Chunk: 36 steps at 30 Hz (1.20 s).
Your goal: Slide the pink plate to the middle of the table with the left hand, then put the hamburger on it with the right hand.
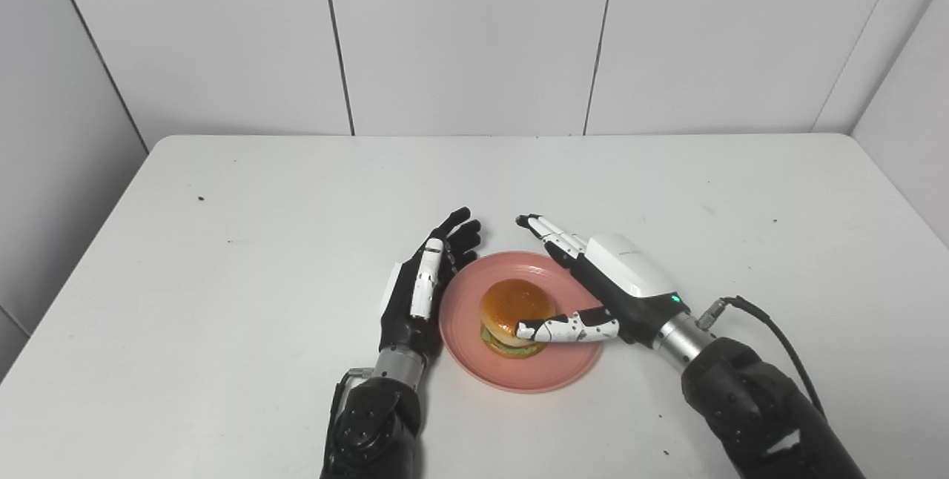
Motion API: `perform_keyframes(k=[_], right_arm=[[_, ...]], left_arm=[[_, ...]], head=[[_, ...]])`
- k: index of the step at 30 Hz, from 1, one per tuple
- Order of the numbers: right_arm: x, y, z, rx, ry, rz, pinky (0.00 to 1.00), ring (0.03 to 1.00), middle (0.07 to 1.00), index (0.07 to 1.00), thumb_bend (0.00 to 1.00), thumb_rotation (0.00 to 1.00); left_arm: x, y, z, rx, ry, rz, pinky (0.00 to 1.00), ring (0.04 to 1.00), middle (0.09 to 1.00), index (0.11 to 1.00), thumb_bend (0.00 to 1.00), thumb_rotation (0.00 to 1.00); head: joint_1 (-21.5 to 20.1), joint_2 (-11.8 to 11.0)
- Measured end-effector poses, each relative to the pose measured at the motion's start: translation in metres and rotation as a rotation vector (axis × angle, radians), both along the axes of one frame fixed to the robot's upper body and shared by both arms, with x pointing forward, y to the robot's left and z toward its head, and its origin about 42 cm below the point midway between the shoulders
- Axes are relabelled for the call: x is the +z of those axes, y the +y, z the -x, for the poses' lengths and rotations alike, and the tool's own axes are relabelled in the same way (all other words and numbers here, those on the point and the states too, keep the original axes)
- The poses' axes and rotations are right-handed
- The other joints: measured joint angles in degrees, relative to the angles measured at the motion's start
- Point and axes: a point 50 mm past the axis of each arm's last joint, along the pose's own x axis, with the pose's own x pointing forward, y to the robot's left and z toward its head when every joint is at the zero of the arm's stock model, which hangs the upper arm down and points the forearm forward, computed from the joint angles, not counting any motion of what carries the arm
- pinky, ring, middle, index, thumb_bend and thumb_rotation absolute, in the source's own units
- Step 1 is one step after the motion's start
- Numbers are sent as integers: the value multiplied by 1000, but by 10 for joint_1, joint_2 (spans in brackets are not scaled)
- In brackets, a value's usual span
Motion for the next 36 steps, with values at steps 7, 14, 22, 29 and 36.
perform_keyframes(k=[7, 14, 22, 29, 36], right_arm=[[0, 6, 9, -89, 5, -279, 965, 1000, 1000, 1000, 590, 823], [-9, 5, 15, -203, 20, -483, 957, 1000, 1000, 1000, 507, 933], [-41, 5, 15, -282, 157, -695, 1000, 1000, 1000, 1000, 532, 933], [-52, 5, 11, -262, 265, -914, 1000, 1000, 1000, 1000, 493, 857], [-62, 0, 8, -283, 307, -967, 1000, 1000, 1000, 1000, 494, 917]], left_arm=[[0, 0, -1, 2, -8, 3, 904, 894, 871, 841, 326, 1000], [-1, 3, -1, -27, -21, -63, 997, 993, 963, 943, 357, 1000], [0, 7, -1, -42, -51, -124, 1000, 1000, 1000, 996, 370, 1000], [0, 9, -2, -47, -52, -111, 1000, 1000, 1000, 1000, 385, 1000], [1, 10, -4, -39, -73, -105, 1000, 1000, 1000, 1000, 389, 1000]], head=[[-1, 1], [-3, 3], [-7, 7], [-9, 8], [-11, 10]])
